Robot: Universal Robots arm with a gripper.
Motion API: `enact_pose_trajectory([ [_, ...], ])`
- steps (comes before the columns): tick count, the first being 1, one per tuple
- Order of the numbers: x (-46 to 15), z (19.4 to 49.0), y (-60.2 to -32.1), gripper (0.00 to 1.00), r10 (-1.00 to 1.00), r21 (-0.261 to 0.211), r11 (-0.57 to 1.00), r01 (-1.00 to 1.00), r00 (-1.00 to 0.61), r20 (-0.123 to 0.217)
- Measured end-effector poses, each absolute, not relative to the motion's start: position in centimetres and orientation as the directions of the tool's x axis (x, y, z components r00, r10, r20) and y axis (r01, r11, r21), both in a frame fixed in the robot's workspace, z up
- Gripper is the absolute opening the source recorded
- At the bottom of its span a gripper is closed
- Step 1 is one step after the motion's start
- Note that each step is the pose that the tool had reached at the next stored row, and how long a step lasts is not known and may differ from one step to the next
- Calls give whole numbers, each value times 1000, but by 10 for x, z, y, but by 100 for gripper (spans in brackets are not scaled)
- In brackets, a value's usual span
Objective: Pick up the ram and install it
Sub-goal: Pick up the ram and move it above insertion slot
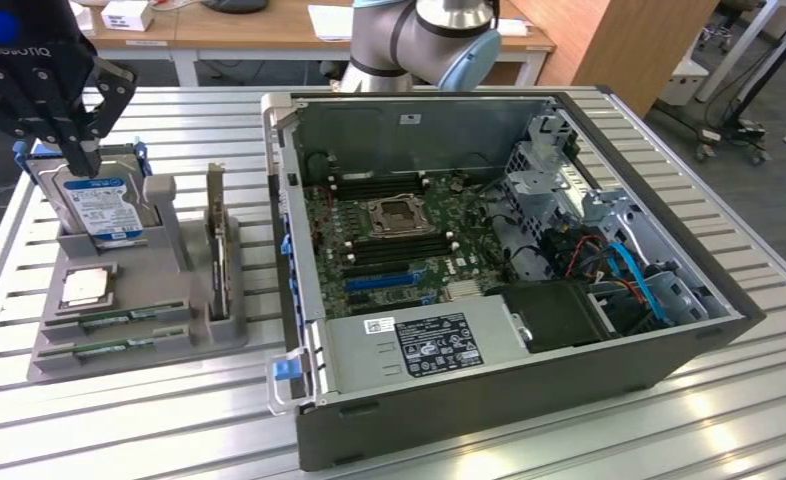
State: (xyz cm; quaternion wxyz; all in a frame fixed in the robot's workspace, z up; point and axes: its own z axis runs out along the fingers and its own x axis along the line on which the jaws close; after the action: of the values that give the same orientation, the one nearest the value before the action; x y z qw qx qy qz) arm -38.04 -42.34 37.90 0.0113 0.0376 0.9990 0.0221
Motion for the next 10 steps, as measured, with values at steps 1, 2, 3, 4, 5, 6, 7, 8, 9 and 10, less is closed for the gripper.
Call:
enact_pose_trajectory([
  [1, -380, 379, -423, 10, 76, 45, 996, 75, -997, -21],
  [2, -380, 379, -423, 10, 76, 45, 996, 75, -997, -21],
  [3, -380, 379, -423, 10, 76, 45, 996, 75, -997, -21],
  [4, -380, 379, -423, 10, 76, 45, 996, 75, -997, -21],
  [5, -380, 379, -423, 10, 76, 45, 996, 75, -997, -21],
  [6, -380, 379, -423, 10, 76, 45, 996, 75, -997, -21],
  [7, -380, 379, -423, 10, 76, 45, 996, 75, -997, -21],
  [8, -380, 379, -423, 10, 75, 45, 996, 74, -997, -21],
  [9, -380, 379, -423, 10, 72, 45, 997, 71, -997, -21],
  [10, -380, 379, -423, 10, 65, 45, 997, 64, -998, -21],
])
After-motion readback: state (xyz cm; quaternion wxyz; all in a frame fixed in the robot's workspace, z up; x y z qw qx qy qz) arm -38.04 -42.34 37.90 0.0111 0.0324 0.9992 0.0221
